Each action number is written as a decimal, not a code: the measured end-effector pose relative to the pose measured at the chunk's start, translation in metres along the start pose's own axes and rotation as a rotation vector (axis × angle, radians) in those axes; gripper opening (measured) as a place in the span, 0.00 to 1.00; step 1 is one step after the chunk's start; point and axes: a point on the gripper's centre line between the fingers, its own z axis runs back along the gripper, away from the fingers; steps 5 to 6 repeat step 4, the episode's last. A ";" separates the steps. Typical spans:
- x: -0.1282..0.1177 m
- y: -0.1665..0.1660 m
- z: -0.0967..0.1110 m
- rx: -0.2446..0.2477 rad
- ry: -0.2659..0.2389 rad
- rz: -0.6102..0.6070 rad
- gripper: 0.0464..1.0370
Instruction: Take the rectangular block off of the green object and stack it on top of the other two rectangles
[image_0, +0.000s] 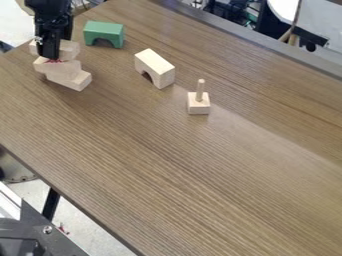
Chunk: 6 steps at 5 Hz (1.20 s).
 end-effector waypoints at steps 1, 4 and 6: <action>0.000 -0.002 -0.006 0.052 -0.005 0.035 0.89; 0.002 -0.013 0.017 0.032 0.022 0.098 0.96; 0.002 -0.013 0.017 0.032 0.022 0.098 0.96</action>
